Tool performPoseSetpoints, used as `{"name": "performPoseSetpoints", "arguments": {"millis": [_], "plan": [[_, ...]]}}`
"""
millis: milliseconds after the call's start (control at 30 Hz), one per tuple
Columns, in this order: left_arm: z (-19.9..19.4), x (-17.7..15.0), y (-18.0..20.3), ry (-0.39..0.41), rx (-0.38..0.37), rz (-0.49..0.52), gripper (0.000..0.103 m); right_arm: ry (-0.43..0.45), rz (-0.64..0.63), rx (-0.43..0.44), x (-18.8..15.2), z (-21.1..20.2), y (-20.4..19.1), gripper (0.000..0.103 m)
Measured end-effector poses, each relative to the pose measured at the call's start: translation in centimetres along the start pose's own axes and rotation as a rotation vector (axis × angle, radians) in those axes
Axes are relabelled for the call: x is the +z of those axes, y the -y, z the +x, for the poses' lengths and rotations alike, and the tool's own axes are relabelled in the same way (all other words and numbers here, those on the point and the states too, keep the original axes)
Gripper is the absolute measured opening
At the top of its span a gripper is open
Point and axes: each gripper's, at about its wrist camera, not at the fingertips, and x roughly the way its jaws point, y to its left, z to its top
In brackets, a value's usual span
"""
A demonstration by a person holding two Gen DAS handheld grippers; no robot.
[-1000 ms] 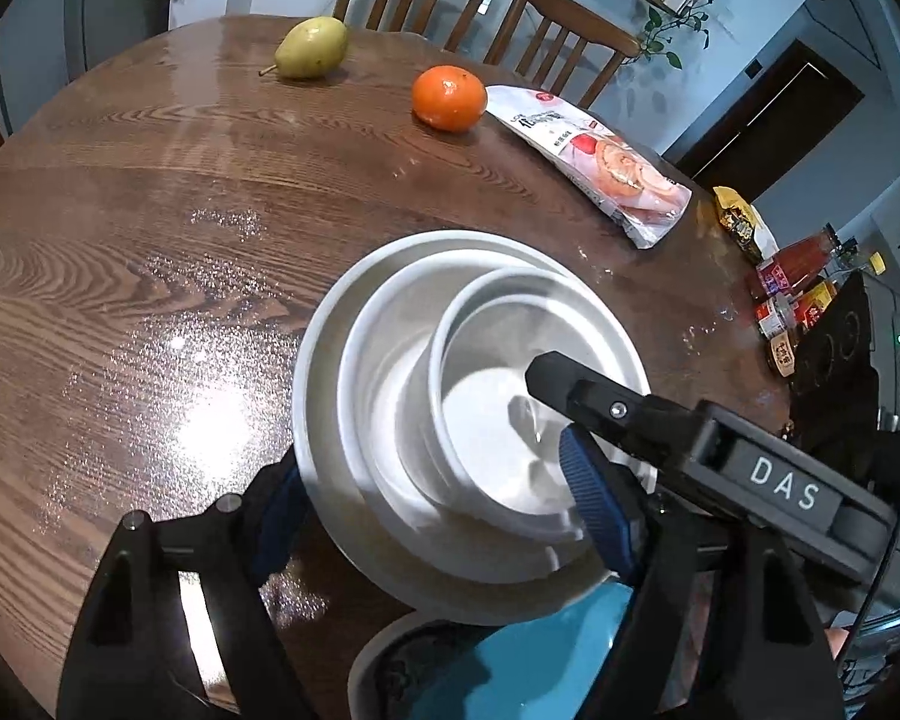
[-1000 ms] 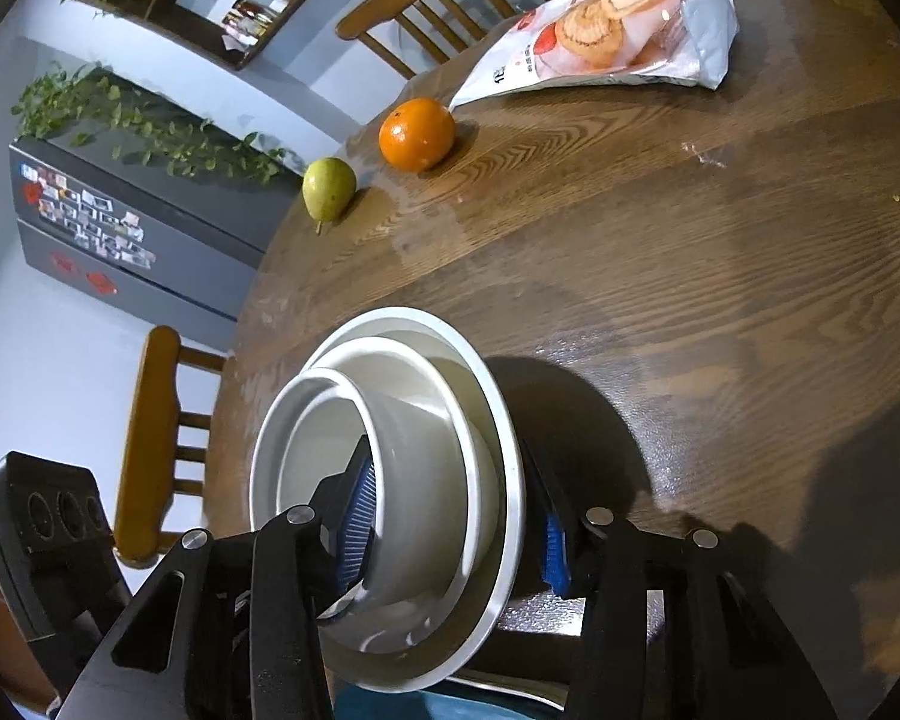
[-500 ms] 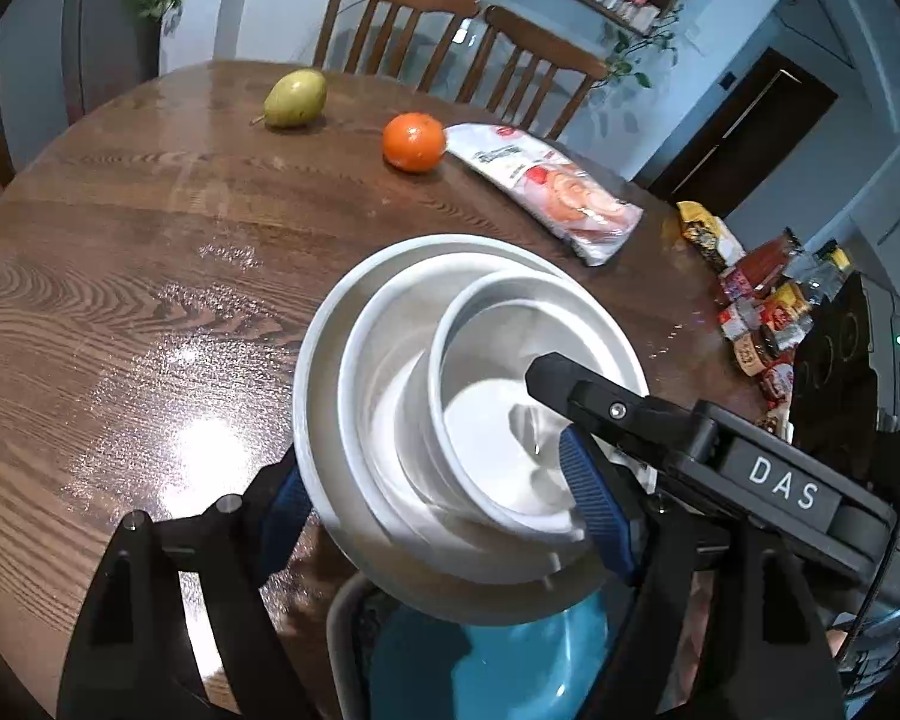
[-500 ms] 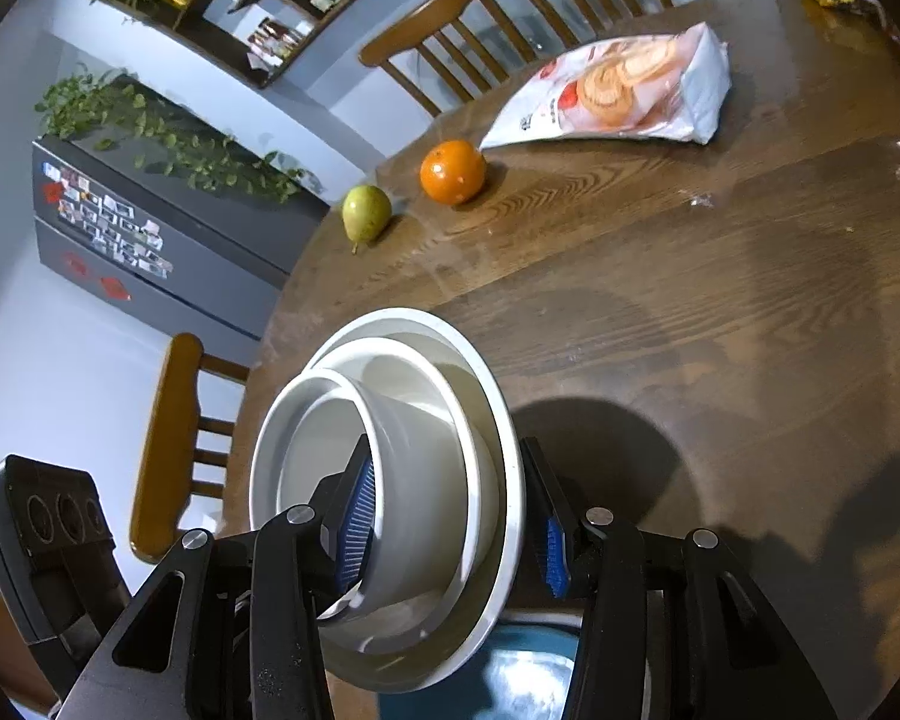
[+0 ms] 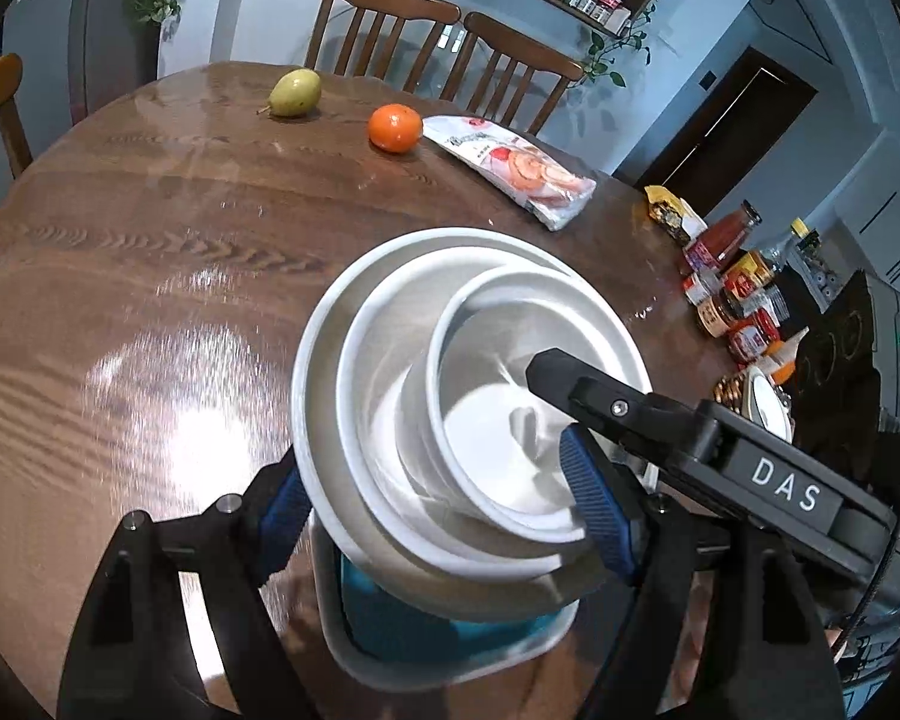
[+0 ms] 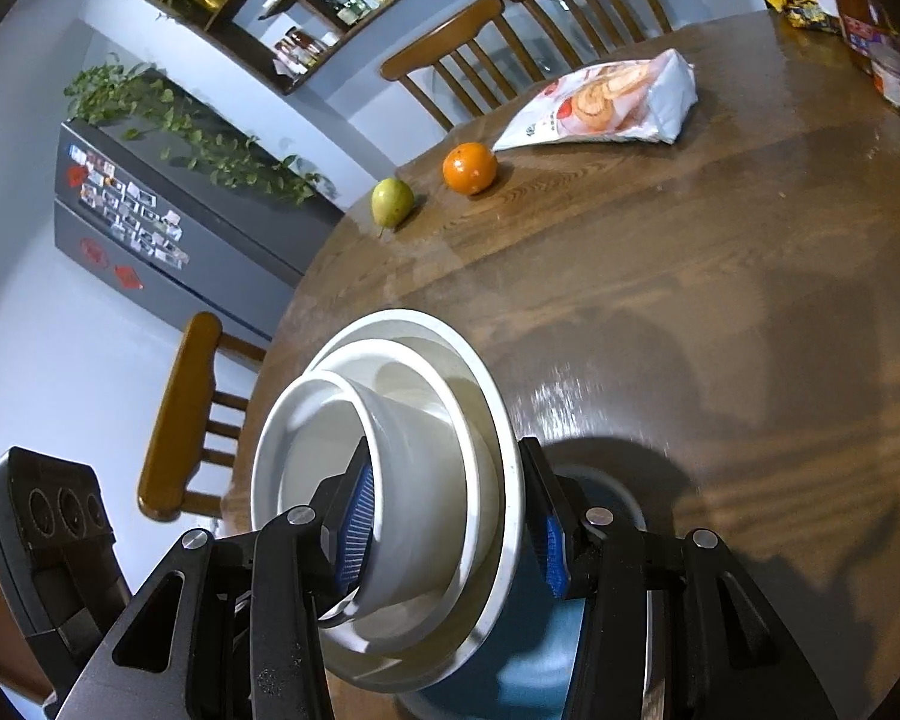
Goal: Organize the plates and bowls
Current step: 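Lift the bowl stack and carry it over the teal dish with the right gripper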
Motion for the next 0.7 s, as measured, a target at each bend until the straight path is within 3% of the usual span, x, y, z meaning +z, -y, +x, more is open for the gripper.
{"name": "performPoseSetpoints", "arguments": {"millis": [300,700], "plan": [[-0.4,-3.2,-0.3,-0.025,-0.024,-0.017,0.077,-0.005,0.004,-0.029,-2.9,-0.7,0.3,0.049],[1.4,-4.9,-0.9,-0.08,-0.061,-0.034,0.077,-0.021,0.019,-0.083,-4.8,-0.2,1.8,0.049]]}}
